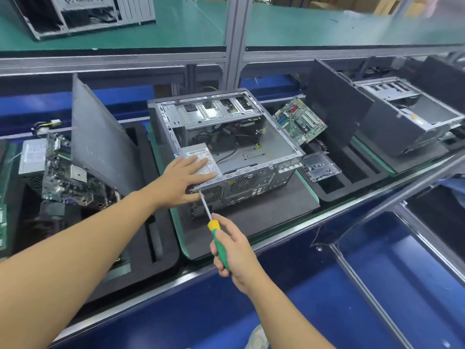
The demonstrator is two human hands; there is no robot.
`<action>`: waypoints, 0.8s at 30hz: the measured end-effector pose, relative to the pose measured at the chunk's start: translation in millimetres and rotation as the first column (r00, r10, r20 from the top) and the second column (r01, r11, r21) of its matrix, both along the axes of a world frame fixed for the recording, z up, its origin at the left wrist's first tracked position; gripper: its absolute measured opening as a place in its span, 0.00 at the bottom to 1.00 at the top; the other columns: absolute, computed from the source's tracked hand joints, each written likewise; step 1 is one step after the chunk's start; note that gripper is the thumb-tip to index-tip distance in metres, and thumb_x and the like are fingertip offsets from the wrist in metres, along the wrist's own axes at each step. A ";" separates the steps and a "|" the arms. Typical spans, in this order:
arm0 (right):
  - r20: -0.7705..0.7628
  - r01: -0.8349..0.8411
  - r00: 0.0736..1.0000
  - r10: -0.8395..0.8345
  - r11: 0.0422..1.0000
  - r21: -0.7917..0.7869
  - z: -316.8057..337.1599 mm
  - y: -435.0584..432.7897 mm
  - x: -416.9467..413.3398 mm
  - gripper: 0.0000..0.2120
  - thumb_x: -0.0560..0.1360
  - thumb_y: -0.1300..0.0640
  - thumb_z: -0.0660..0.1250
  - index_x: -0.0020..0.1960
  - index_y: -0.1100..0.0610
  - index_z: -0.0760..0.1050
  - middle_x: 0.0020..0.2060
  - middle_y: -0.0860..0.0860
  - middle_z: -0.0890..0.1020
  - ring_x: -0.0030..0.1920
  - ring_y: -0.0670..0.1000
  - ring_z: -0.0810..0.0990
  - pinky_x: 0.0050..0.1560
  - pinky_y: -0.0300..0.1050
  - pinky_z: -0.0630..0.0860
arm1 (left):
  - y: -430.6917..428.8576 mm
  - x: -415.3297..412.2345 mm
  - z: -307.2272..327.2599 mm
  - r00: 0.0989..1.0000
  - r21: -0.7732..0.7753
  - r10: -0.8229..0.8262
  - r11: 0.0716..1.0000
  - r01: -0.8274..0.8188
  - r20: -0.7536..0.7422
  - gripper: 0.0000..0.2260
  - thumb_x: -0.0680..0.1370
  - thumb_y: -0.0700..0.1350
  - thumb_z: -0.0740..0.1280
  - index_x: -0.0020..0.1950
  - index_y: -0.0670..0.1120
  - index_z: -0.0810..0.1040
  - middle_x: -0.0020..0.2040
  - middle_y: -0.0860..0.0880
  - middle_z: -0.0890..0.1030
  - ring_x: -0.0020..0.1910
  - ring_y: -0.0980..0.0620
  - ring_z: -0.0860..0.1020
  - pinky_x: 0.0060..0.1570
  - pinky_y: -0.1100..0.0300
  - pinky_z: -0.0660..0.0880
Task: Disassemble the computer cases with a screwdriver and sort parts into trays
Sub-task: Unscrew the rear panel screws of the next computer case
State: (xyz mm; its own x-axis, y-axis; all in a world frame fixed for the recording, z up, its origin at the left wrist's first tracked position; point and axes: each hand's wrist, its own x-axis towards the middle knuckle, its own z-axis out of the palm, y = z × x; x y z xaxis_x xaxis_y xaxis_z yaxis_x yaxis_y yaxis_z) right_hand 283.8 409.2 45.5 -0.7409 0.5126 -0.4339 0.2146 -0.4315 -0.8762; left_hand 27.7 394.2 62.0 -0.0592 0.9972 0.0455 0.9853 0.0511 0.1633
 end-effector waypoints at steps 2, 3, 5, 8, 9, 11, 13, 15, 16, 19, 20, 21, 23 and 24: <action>-0.001 0.020 1.000 -0.020 0.998 -0.054 0.5 1.1 0.8 0.15 0.81 0.50 0.60 0.64 0.35 0.75 0.34 0.51 0.75 0.25 0.49 0.66 0.24 0.37 0.60 | 0.1 0.9 1.0 1.000 0.011 0.007 1.000 -0.007 0.026 0.29 0.80 0.55 0.67 0.78 0.62 0.59 0.82 0.52 0.51 0.81 0.48 0.48 0.77 0.47 0.42; -0.007 0.032 0.999 -0.032 0.994 -0.105 0.4 2.7 1.3 0.14 0.81 0.51 0.61 0.63 0.38 0.76 0.34 0.51 0.75 0.25 0.48 0.66 0.24 0.37 0.59 | -0.2 1.2 1.6 0.999 0.017 0.008 1.000 -0.009 0.032 0.29 0.80 0.54 0.67 0.78 0.62 0.59 0.82 0.52 0.51 0.81 0.48 0.48 0.77 0.47 0.42; -0.023 0.049 0.998 -0.056 0.970 -0.239 -0.5 6.8 2.5 0.12 0.80 0.52 0.62 0.62 0.48 0.76 0.34 0.52 0.75 0.25 0.48 0.65 0.23 0.36 0.58 | -0.7 1.8 2.2 0.999 0.026 0.010 1.000 -0.011 0.035 0.29 0.79 0.54 0.67 0.78 0.61 0.60 0.82 0.51 0.52 0.81 0.47 0.49 0.77 0.46 0.43; -0.052 0.038 0.997 -0.065 0.912 -0.408 -2.0 11.0 4.3 0.12 0.81 0.52 0.61 0.59 0.58 0.76 0.34 0.52 0.74 0.25 0.46 0.63 0.20 0.37 0.59 | -0.7 2.4 1.7 1.000 0.032 0.009 0.999 -0.010 0.024 0.30 0.79 0.54 0.68 0.78 0.61 0.59 0.82 0.51 0.52 0.81 0.47 0.49 0.77 0.46 0.45; -0.070 0.029 0.995 -0.069 0.887 -0.460 -2.0 12.1 4.5 0.13 0.81 0.53 0.61 0.59 0.59 0.77 0.34 0.51 0.73 0.24 0.46 0.62 0.19 0.36 0.60 | -0.5 2.4 1.1 1.000 0.038 0.006 0.999 -0.007 0.020 0.30 0.79 0.54 0.68 0.78 0.61 0.59 0.81 0.51 0.52 0.81 0.47 0.50 0.77 0.45 0.45; -0.127 0.004 0.987 -0.095 0.813 -0.583 -3.0 13.9 4.4 0.13 0.80 0.53 0.63 0.58 0.61 0.77 0.33 0.51 0.71 0.23 0.45 0.62 0.17 0.36 0.60 | -0.9 1.7 -0.8 1.000 0.058 -0.002 0.998 0.002 0.011 0.31 0.78 0.56 0.69 0.78 0.60 0.59 0.81 0.51 0.53 0.81 0.46 0.51 0.77 0.44 0.47; -0.189 -0.039 0.973 -0.134 0.709 -0.704 -4.0 14.1 3.5 0.12 0.79 0.54 0.63 0.56 0.62 0.77 0.32 0.51 0.69 0.21 0.45 0.63 0.15 0.36 0.61 | -1.4 0.6 -3.1 1.000 0.084 -0.010 0.996 0.010 -0.001 0.32 0.77 0.57 0.70 0.78 0.60 0.60 0.81 0.50 0.55 0.80 0.45 0.53 0.77 0.44 0.48; -0.240 -0.089 0.956 -0.171 0.609 -0.788 -4.7 12.3 2.3 0.12 0.80 0.55 0.62 0.55 0.63 0.77 0.31 0.51 0.68 0.20 0.45 0.65 0.14 0.36 0.61 | -1.4 0.2 -4.9 1.000 0.097 -0.013 0.995 0.015 -0.017 0.33 0.76 0.58 0.71 0.78 0.60 0.61 0.81 0.50 0.56 0.80 0.45 0.54 0.77 0.43 0.50; -0.261 -0.111 0.948 -0.184 0.577 -0.809 -5.4 11.7 1.5 0.12 0.81 0.56 0.61 0.55 0.64 0.77 0.31 0.51 0.68 0.20 0.46 0.65 0.14 0.36 0.61 | -1.1 0.3 -5.4 1.000 0.102 -0.012 0.995 0.013 -0.019 0.33 0.76 0.58 0.71 0.78 0.60 0.61 0.81 0.50 0.56 0.80 0.45 0.55 0.77 0.43 0.51; -0.272 -0.115 0.941 -0.200 0.569 -0.814 -7.4 7.6 -1.1 0.13 0.81 0.55 0.61 0.54 0.64 0.78 0.30 0.51 0.69 0.20 0.45 0.65 0.14 0.36 0.60 | -1.5 2.5 -6.6 1.000 0.129 -0.005 0.992 0.004 0.008 0.32 0.75 0.56 0.72 0.77 0.60 0.63 0.80 0.50 0.58 0.79 0.44 0.58 0.76 0.42 0.53; -0.250 -0.085 0.949 -0.191 0.610 -0.788 -7.1 6.3 -2.0 0.13 0.81 0.55 0.61 0.54 0.63 0.78 0.31 0.51 0.69 0.20 0.45 0.65 0.14 0.36 0.60 | -1.7 3.3 -6.8 1.000 0.141 -0.003 0.990 0.000 0.018 0.32 0.75 0.55 0.73 0.77 0.59 0.64 0.80 0.50 0.59 0.79 0.43 0.58 0.75 0.41 0.54; -0.214 -0.040 0.961 -0.175 0.678 -0.734 -6.2 5.2 -2.5 0.13 0.81 0.54 0.60 0.54 0.63 0.78 0.31 0.51 0.70 0.21 0.45 0.65 0.15 0.36 0.60 | -1.4 4.3 -7.1 1.000 0.146 0.003 0.989 -0.007 0.028 0.32 0.75 0.54 0.73 0.77 0.59 0.65 0.80 0.50 0.60 0.78 0.43 0.59 0.75 0.41 0.54; -0.092 0.059 0.988 -0.121 0.865 -0.498 -0.2 2.4 -4.3 0.13 0.83 0.54 0.59 0.55 0.61 0.77 0.33 0.51 0.73 0.22 0.46 0.64 0.18 0.36 0.57 | -0.8 5.7 -7.3 0.999 0.146 0.013 0.989 -0.020 0.048 0.32 0.75 0.52 0.74 0.76 0.58 0.66 0.80 0.49 0.60 0.78 0.43 0.59 0.75 0.40 0.54; -0.007 0.093 0.995 -0.100 0.950 -0.299 3.7 0.5 -5.0 0.13 0.83 0.53 0.59 0.55 0.61 0.78 0.34 0.52 0.74 0.23 0.48 0.65 0.20 0.38 0.57 | -0.9 6.0 -7.9 0.998 0.147 0.014 0.989 -0.022 0.054 0.32 0.75 0.52 0.74 0.76 0.58 0.66 0.80 0.49 0.60 0.78 0.43 0.60 0.75 0.40 0.54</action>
